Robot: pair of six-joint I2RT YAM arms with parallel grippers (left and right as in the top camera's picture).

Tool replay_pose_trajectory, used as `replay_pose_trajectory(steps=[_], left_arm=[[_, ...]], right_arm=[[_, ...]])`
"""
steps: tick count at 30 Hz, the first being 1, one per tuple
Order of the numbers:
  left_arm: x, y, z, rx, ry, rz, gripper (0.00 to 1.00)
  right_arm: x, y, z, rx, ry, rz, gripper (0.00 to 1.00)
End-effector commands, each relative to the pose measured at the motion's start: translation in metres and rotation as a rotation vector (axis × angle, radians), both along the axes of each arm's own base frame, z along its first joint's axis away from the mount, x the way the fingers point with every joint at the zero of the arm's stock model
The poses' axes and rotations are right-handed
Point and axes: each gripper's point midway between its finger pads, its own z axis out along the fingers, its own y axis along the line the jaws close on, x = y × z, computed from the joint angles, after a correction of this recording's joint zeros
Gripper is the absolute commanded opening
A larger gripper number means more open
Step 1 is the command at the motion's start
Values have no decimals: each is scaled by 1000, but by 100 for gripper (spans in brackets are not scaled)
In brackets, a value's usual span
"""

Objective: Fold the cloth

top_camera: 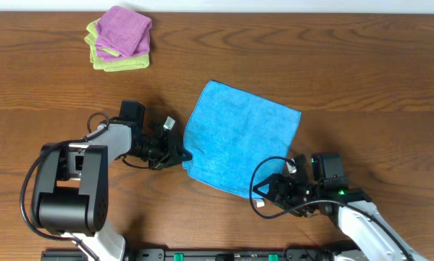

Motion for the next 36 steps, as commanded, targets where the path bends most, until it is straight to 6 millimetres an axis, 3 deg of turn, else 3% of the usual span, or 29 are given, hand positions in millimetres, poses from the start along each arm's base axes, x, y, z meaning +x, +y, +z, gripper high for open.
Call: replay_pose_trajectory(steps=[1,12,19,30,33,36], left_arm=[[-4,-2,-2,-17,18,-4,6],[-3,-2,-2,-16,22,2,6],[-2,-2,-2,-16,18,2,5],[0,-2,-1,-17,11,6,6],[0,-2,-1,-18,10,6,6],[0,-2,-1,-18,10,7,6]], right_arm=[[-4,-16,-20,-128,-3,-13,87],[23,-25,-19,-190,-124,-53,88],[25,-23,-17,-175,-120,-69,88],[19,5,-15,-172,-136,-14,87],[11,7,-18,-179,-109,7,81],[1,3,-22,-196,-63,12,67]])
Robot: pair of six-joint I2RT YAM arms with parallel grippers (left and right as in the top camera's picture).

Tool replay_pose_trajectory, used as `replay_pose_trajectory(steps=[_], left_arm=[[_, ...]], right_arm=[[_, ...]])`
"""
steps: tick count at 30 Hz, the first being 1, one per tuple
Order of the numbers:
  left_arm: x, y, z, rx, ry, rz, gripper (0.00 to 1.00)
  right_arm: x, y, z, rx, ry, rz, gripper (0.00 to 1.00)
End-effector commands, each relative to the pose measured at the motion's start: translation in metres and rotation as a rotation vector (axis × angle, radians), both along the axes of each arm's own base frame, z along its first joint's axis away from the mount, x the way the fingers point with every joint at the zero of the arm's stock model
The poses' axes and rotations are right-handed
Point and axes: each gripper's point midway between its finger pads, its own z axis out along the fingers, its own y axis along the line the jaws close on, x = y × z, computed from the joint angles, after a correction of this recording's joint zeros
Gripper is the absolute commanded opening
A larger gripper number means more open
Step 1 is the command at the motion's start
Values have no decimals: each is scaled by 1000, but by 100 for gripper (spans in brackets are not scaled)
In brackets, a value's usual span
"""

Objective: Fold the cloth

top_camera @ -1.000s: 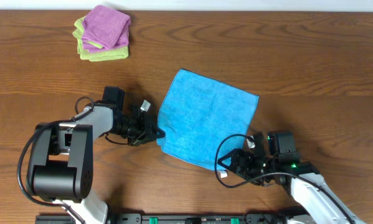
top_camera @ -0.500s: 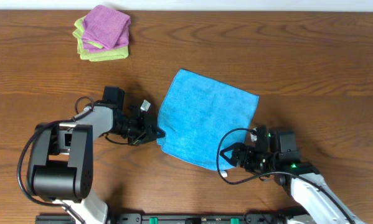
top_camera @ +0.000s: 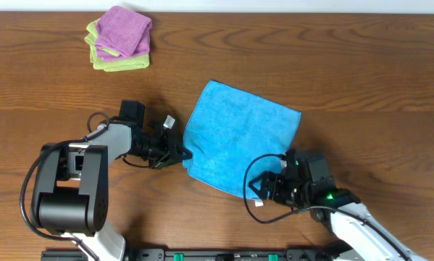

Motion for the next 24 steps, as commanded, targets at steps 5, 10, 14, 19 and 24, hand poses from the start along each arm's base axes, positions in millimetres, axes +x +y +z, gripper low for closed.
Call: replay_pose_trajectory(steps=[5,10,14,19,24], left_arm=[[-4,-2,-2,-16,27,2,6],[-4,-2,-2,-16,27,1,5],[-4,-2,-2,-16,27,1,5],[-4,-2,-2,-16,28,2,6],[-4,-2,-2,-16,36,8,6]], right_arm=[[-20,-9,-16,-51,91,-15,49],[-18,-7,-11,-36,69,-12,34],[-13,-10,-10,-55,43,-25,38],[-9,-16,-13,-90,25,-45,50],[-2,-16,-11,-94,-7,-53,52]])
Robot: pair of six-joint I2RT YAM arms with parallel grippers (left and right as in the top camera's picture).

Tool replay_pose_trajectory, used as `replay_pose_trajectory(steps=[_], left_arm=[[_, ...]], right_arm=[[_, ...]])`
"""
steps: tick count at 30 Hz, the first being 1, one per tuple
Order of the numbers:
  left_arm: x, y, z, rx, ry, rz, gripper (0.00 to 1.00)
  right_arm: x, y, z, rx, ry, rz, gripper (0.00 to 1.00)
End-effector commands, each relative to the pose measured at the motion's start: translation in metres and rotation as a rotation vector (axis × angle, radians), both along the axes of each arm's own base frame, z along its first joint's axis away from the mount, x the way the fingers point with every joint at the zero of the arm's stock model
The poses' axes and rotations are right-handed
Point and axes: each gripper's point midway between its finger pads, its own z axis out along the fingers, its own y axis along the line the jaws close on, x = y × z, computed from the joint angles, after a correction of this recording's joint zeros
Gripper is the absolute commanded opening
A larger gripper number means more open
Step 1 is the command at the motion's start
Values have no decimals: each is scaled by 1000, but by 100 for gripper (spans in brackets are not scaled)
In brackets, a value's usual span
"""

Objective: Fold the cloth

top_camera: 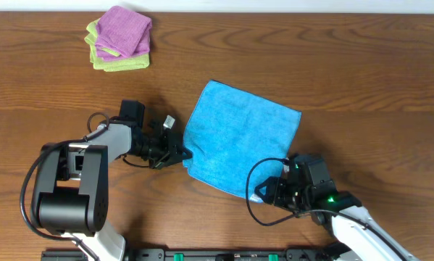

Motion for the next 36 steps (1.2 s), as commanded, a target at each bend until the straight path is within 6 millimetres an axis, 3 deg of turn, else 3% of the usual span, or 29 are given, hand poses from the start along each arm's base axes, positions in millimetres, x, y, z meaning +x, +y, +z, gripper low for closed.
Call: replay_pose_trajectory(steps=[1,5,8,10,12,13,19,25,31,36], left_arm=[[-4,-2,-2,-14,24,0,6],[-4,-2,-2,-14,24,0,6],[-4,-2,-2,-14,24,0,6],[-4,-2,-2,-14,24,0,6],[-4,-2,-2,-15,24,0,6],[-4,-2,-1,-19,24,-1,6],[-4,-3,2,-31,-14,-26,6],[-9,0,13,-42,-48,-52,6],[-10,13,37,-41,-95,-28,6],[-16,13,57,-42,-117,-29,6]], right_arm=[[5,-6,-5,-46,-30,-18,52],[11,-4,-1,-35,-57,-22,52],[10,-3,-1,-30,-54,-19,44],[8,-1,0,-16,-45,-10,31],[4,0,-1,-8,-29,-2,6],[1,1,-1,-4,-17,2,2],[-10,2,1,12,18,16,1],[-12,1,19,34,-34,16,2],[-10,-2,34,46,-92,-15,1],[-6,-4,38,43,-114,-35,2]])
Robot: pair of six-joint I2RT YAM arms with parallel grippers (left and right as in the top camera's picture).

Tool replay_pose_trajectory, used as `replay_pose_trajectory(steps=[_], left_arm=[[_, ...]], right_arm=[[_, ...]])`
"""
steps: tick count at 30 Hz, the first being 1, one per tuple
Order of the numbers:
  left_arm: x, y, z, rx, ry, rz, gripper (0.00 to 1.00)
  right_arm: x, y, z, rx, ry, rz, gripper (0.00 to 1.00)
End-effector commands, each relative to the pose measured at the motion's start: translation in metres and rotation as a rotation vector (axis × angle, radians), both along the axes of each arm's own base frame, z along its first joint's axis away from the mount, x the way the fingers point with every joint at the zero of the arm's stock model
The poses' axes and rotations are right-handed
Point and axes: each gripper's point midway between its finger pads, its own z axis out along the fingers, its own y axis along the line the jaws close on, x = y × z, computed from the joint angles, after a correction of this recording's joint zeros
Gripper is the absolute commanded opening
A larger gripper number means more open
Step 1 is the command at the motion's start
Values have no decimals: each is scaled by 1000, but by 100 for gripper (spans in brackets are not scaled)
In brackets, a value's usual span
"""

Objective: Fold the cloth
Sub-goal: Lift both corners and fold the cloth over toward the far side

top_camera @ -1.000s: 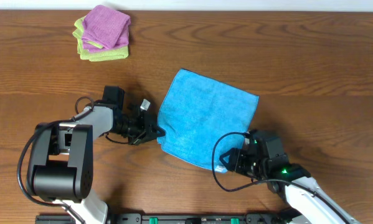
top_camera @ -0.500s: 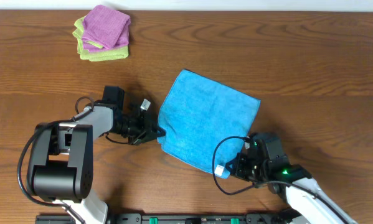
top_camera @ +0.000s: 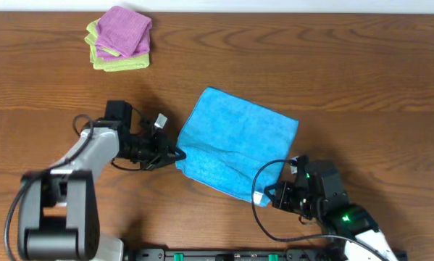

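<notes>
The blue cloth (top_camera: 235, 141) lies spread on the wooden table (top_camera: 347, 72), with a crease running in from its left corner. My left gripper (top_camera: 174, 154) is at that left corner, shut on it. At the near right corner my right gripper (top_camera: 267, 194) sits on the cloth's edge. It looks shut on the edge, though a cable loop partly hides its fingers.
A folded purple cloth (top_camera: 122, 30) rests on a folded green cloth (top_camera: 119, 61) at the far left of the table. The left arm's base (top_camera: 53, 217) and the right arm's body (top_camera: 347, 221) stand along the near edge.
My left gripper has moved a little left, and the cloth's left corner came with it, creasing the cloth. The right gripper has shifted slightly right and nearer at the cloth's near corner.
The left gripper stayed at the cloth's left corner through the earlier moments. The right gripper stood just off the near right corner, then pushed in over the edge, then settled on it. Now the cloth's left side is pulled left and creased.
</notes>
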Motion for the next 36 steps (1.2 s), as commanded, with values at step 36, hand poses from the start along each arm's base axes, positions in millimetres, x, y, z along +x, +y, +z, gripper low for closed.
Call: replay_pose_trajectory(steps=[36], left_arm=[[138,3,10,74,-360,347,6]], right_arm=[[122,-72,22,-304,-173,-215,2]])
